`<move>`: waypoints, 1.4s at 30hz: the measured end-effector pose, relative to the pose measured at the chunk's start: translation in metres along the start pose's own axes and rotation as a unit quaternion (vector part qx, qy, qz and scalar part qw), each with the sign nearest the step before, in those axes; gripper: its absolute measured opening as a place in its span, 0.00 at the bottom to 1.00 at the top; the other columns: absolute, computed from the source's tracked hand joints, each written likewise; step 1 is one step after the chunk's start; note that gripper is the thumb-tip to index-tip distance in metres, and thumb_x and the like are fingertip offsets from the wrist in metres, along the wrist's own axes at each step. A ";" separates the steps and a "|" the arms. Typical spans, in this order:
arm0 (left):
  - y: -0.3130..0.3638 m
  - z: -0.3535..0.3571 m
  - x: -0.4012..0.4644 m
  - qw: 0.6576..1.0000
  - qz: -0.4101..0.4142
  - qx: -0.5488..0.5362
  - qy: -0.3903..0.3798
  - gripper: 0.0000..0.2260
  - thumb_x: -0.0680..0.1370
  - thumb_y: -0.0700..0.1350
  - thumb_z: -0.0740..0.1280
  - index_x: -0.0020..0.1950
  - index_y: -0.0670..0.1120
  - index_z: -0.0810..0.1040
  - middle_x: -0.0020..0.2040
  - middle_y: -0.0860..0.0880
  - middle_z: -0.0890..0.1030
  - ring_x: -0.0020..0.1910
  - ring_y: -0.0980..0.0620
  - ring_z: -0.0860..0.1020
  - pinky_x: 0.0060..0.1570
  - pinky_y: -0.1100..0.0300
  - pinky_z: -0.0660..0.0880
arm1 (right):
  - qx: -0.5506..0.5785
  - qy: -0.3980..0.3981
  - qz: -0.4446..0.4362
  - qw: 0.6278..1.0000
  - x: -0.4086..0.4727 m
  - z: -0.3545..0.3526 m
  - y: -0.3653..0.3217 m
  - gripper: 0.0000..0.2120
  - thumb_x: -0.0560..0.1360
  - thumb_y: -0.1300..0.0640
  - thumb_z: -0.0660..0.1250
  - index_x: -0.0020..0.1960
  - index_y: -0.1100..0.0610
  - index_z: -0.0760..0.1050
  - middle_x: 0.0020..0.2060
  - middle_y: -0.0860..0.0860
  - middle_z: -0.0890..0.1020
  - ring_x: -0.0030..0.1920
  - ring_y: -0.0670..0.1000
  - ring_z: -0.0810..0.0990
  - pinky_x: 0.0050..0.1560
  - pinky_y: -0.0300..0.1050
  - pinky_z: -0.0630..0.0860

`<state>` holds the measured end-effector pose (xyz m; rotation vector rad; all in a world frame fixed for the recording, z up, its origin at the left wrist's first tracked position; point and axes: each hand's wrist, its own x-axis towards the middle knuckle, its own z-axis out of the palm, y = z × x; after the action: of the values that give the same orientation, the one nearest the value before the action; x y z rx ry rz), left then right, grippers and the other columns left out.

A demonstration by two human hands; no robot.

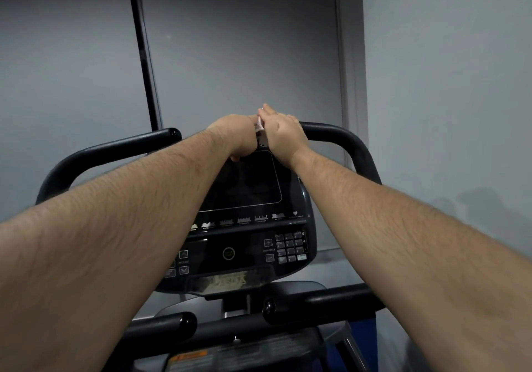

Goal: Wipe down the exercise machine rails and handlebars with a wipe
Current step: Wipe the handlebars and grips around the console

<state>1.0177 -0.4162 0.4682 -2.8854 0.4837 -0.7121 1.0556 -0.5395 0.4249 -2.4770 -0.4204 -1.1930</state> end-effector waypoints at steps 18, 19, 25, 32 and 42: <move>0.002 0.012 0.002 0.998 -0.011 0.013 0.053 0.28 0.77 0.37 0.58 0.78 0.46 0.59 0.62 0.43 0.78 0.56 0.41 0.78 0.45 0.53 0.72 | -0.270 0.101 0.020 0.958 -0.006 0.015 0.016 0.18 0.78 0.59 0.62 0.68 0.55 0.67 0.57 0.53 0.76 0.57 0.55 0.76 0.63 0.50 0.69; 0.003 0.014 0.002 0.998 -0.025 0.001 0.055 0.31 0.76 0.38 0.59 0.79 0.49 0.56 0.62 0.43 0.78 0.56 0.41 0.78 0.46 0.52 0.74 | -0.273 0.106 0.024 0.956 -0.009 0.013 0.021 0.18 0.78 0.59 0.61 0.67 0.55 0.67 0.57 0.53 0.76 0.56 0.55 0.76 0.65 0.51 0.69; 0.008 0.014 0.005 0.998 -0.045 -0.003 0.045 0.34 0.75 0.37 0.58 0.80 0.52 0.53 0.65 0.43 0.76 0.57 0.41 0.77 0.48 0.50 0.74 | -0.276 0.127 0.064 0.951 -0.037 -0.007 0.063 0.19 0.77 0.60 0.56 0.68 0.55 0.66 0.60 0.54 0.75 0.60 0.56 0.74 0.71 0.54 0.66; 0.015 0.013 0.002 0.997 -0.065 0.017 0.038 0.32 0.75 0.35 0.58 0.78 0.49 0.57 0.67 0.44 0.74 0.60 0.41 0.76 0.52 0.48 0.75 | -0.201 0.111 0.218 0.949 -0.069 -0.031 0.094 0.19 0.81 0.53 0.58 0.69 0.59 0.66 0.61 0.58 0.76 0.59 0.59 0.77 0.59 0.53 0.70; 0.025 0.015 0.001 0.997 -0.072 0.030 0.024 0.34 0.76 0.36 0.58 0.80 0.47 0.49 0.77 0.51 0.62 0.69 0.41 0.71 0.59 0.43 0.73 | -0.244 0.035 0.317 0.916 -0.127 -0.018 0.092 0.33 0.82 0.54 0.56 0.82 0.61 0.45 0.67 0.60 0.72 0.58 0.58 0.79 0.55 0.53 0.74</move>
<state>1.0185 -0.4390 0.4501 -2.8743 0.2567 -0.8040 1.0049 -0.6433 0.3177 -2.6128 0.7471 -1.1809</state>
